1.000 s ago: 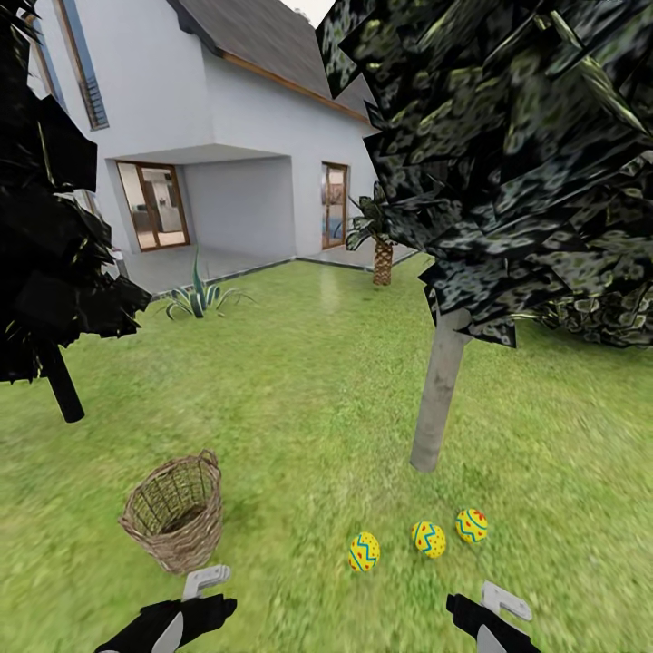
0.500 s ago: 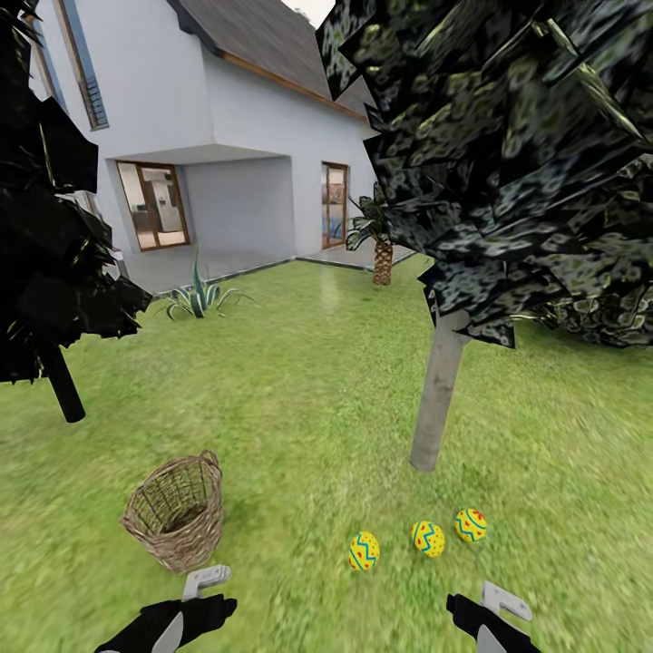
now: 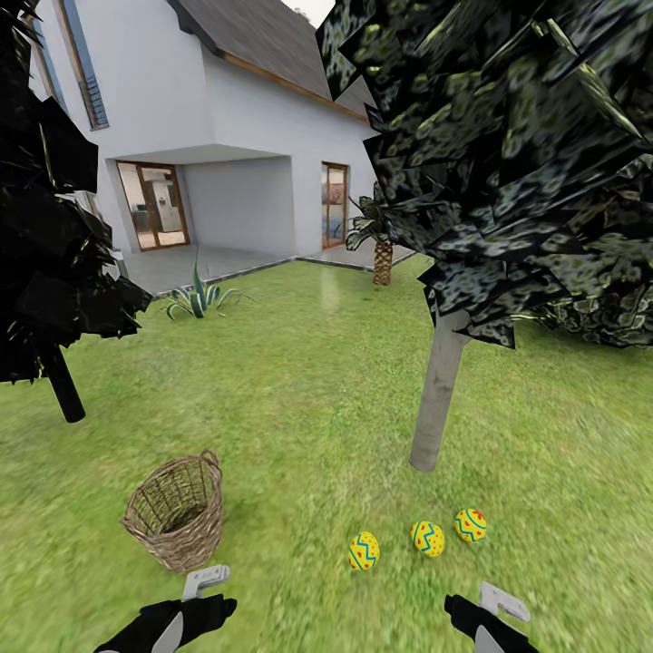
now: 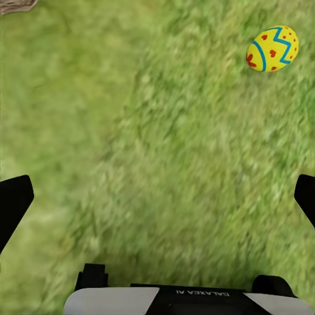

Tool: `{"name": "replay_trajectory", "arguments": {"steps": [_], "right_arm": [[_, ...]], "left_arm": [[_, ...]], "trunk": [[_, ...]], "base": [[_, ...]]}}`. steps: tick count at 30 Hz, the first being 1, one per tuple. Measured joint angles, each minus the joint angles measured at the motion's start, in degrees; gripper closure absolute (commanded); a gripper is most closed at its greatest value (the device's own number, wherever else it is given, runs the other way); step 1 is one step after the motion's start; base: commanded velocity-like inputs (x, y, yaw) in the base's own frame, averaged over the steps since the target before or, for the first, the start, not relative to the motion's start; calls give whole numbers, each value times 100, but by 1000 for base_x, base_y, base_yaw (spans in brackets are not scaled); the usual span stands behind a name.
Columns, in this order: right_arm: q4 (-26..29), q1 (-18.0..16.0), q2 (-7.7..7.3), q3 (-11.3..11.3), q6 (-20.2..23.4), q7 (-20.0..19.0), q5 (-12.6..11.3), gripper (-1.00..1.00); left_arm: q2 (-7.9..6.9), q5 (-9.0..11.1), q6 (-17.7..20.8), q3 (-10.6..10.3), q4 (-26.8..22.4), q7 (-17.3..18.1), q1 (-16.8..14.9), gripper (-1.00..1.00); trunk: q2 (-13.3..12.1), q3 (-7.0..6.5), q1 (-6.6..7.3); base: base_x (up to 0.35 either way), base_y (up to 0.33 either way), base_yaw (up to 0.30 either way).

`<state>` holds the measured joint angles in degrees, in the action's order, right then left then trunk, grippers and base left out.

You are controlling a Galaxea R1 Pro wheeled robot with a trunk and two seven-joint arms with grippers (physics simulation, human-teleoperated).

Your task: Take the three Easter eggs out of the wicker basket on the lawn in the garden, then place them on the lawn next to a single tree (choose any tree) so that all three eggs are next to the same tree and none are left in the basket.

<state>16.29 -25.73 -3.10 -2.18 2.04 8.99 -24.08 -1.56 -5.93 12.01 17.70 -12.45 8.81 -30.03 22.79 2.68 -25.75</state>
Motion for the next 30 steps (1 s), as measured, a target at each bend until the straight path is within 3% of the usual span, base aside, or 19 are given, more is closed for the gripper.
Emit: {"name": "replay_trajectory", "arguments": {"steps": [8,12,16,21,25,30], "right_arm": [[-237,0,16,3,-6,5,3,-100],[-875,2,24,3,-241,6,98,-100],[-1429,68,52,0,-537,11,354,-100],[-1578,876,25,-21,-645,14,747,-100],[-1597,1471,-52,-21,-658,13,846,-100],[-1599,1707,50,-11,-648,8,838,-100]], "left_arm": [[-62,-29,-120,-4,209,-71,144,-100],[-103,-44,-191,-12,274,-401,478,-100],[-108,-44,-283,-27,309,-741,836,-100],[-101,-50,-561,-46,517,-912,1329,-100],[-118,-50,-1078,-56,752,-947,1814,-100],[-146,-50,-1274,-58,799,-959,2225,-100]], "trunk": [[0,0,0],[0,1,0],[0,1,0],[1,3,1],[1,3,0],[1,1,0]], "base": [[0,0,0],[0,0,0],[0,0,0],[0,0,0],[0,0,0],[0,0,0]]}}
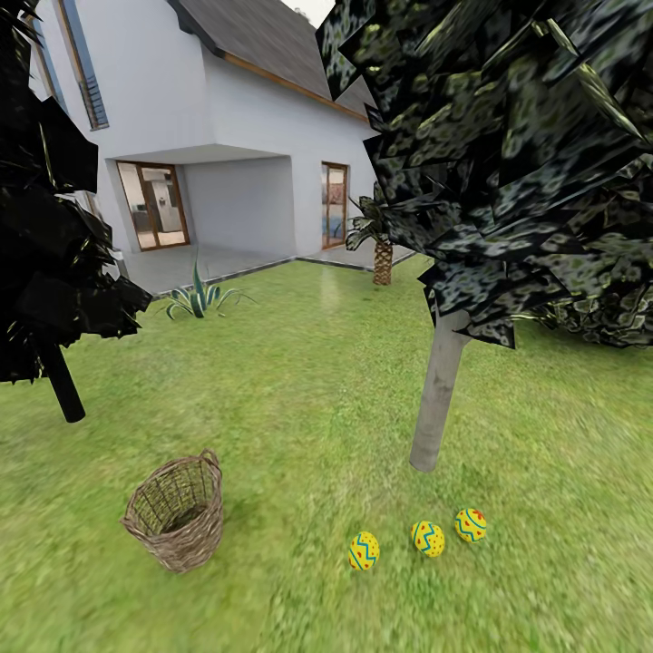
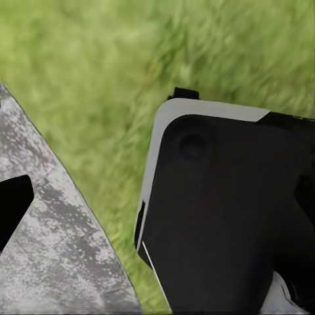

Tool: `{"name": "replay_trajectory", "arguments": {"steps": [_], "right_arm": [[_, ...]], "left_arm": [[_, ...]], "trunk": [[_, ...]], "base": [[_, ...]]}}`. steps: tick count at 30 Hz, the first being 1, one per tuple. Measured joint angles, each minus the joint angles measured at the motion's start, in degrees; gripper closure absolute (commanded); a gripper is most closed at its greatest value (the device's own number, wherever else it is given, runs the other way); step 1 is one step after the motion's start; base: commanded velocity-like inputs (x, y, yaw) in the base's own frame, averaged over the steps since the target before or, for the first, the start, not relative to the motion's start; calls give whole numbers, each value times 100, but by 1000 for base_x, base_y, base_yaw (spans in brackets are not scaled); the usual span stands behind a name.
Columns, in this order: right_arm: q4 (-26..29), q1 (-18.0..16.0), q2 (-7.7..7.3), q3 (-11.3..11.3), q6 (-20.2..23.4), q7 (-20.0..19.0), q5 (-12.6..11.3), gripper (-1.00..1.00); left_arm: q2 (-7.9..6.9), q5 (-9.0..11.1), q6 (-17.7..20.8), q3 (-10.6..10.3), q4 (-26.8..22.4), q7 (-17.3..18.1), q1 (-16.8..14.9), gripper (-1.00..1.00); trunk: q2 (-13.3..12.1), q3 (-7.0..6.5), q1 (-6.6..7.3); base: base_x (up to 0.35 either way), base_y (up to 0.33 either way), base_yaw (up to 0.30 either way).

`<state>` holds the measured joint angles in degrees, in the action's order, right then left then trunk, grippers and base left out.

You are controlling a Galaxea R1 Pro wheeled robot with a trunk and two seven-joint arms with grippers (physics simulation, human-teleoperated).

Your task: Take the three Easter eggs out of the wicker basket on the lawn in the garden, then place them on the lawn next to a single tree (choose any tree) so that all three eggs are next to the same tree and none are left in the basket.

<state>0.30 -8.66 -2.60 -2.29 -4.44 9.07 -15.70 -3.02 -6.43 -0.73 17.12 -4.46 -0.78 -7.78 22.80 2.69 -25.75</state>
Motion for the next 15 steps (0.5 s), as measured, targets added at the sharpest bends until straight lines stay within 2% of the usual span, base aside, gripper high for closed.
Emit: {"name": "replay_trajectory", "arguments": {"steps": [2,5,15], "right_arm": [[0,21,94,-2,-12,-3,-21,-100],[0,31,149,-8,-14,-4,-35,-100],[0,36,126,-20,-18,-4,-9,-100]], "left_arm": [[-9,0,-18,0,8,-1,115,-100],[-12,4,-27,1,11,-2,194,-100],[2,9,-37,7,127,-9,303,-100]], "trunk": [[0,0,0],[0,0,0],[0,0,0]], "base": [[0,0,0],[0,0,0],[0,0,0]]}}
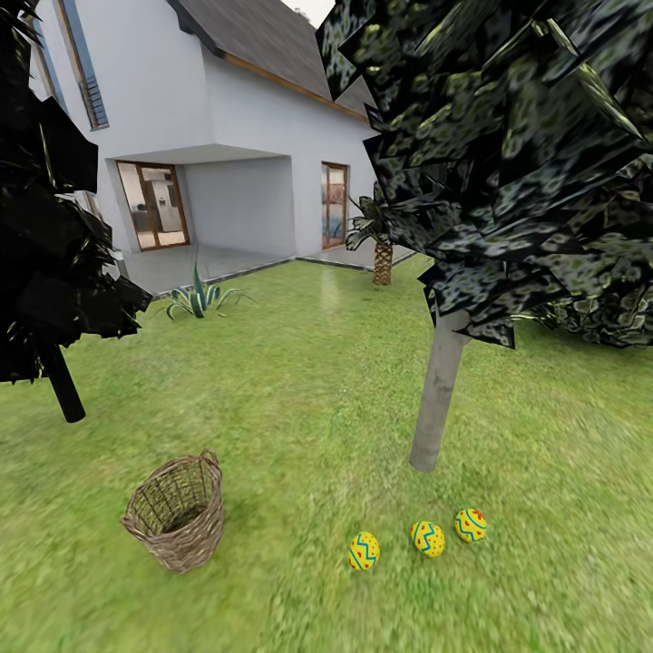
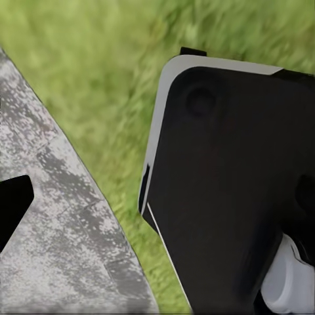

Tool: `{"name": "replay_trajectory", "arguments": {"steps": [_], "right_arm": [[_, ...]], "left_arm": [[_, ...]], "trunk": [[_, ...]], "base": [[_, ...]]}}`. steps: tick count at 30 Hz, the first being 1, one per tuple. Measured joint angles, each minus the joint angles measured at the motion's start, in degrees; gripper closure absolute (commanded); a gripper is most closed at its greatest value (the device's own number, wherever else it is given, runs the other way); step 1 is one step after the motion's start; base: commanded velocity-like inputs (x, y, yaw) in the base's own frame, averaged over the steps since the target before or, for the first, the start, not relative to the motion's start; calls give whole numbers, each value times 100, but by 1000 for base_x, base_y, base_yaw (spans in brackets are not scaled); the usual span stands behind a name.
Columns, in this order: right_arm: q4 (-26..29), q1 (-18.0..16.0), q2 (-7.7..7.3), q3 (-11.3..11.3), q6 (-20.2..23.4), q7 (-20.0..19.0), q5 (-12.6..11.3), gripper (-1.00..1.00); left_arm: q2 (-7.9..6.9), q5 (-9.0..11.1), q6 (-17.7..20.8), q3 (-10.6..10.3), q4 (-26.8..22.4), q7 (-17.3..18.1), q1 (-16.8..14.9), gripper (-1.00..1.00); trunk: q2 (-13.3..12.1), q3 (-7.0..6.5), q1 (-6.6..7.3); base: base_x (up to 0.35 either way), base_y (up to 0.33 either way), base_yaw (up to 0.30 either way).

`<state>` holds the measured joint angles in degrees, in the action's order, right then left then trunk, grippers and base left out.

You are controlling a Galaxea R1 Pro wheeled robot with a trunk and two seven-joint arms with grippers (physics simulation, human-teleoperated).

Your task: Take the three Easter eggs out of the wicker basket on the lawn in the garden, then place them on the lawn next to a single tree (choose any tree) so that all three eggs are next to the same tree and none are left in the basket.

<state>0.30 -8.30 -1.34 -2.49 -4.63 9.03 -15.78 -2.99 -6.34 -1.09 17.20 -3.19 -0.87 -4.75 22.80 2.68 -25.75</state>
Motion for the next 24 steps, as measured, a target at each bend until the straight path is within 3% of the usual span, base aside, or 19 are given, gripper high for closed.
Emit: {"name": "replay_trajectory", "arguments": {"steps": [15,20,24], "right_arm": [[0,0,28,7,4,0,26,-100],[0,0,36,7,4,0,19,-100],[0,0,30,7,4,0,24,-100]], "left_arm": [[-81,32,5,49,-39,14,153,-100],[87,24,-3,55,-72,15,162,-100],[126,11,-1,40,-63,16,164,-100]], "trunk": [[0,0,0],[0,0,0],[0,0,0]], "base": [[0,0,0],[0,0,0],[0,0,0]]}}
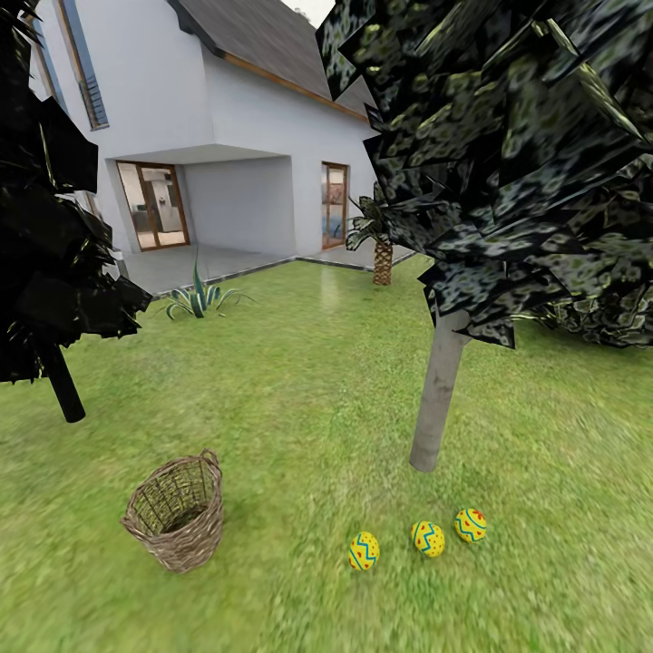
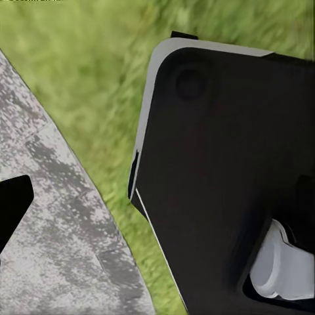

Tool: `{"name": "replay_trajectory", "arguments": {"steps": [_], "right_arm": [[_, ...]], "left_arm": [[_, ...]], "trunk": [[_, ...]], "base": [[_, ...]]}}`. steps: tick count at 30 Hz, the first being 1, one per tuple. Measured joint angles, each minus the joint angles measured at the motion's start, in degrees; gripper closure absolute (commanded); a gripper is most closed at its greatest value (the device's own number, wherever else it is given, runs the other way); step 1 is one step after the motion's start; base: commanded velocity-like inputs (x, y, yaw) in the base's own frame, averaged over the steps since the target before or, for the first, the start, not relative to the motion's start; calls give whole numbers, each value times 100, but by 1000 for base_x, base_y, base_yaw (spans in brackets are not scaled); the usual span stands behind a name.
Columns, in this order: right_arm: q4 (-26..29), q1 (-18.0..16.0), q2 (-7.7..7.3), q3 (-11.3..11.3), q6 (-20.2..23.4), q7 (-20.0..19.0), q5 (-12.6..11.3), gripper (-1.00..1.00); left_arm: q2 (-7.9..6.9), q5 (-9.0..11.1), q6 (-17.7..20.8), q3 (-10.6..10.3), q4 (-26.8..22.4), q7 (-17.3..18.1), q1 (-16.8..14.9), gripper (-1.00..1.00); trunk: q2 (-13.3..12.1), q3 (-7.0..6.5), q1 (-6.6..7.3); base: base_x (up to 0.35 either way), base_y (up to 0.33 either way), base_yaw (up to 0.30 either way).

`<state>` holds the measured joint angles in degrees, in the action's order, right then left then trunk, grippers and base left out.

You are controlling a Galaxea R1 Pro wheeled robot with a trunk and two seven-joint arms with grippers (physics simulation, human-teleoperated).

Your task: Take the three Easter eggs out of the wicker basket on the lawn in the garden, then place them on the lawn next to a single tree (choose any tree) so that all three eggs are next to the same tree and none are left in the basket.

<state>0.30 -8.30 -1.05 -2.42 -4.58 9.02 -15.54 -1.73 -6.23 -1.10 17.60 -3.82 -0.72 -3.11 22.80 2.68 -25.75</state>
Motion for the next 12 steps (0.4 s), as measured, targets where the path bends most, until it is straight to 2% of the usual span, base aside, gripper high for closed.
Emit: {"name": "replay_trajectory", "arguments": {"steps": [12], "right_arm": [[0,0,7,0,0,0,2,-100]], "left_arm": [[12,-15,-1,0,-1,0,0,-100]], "trunk": [[0,0,0]], "base": [[0,0,0]]}}
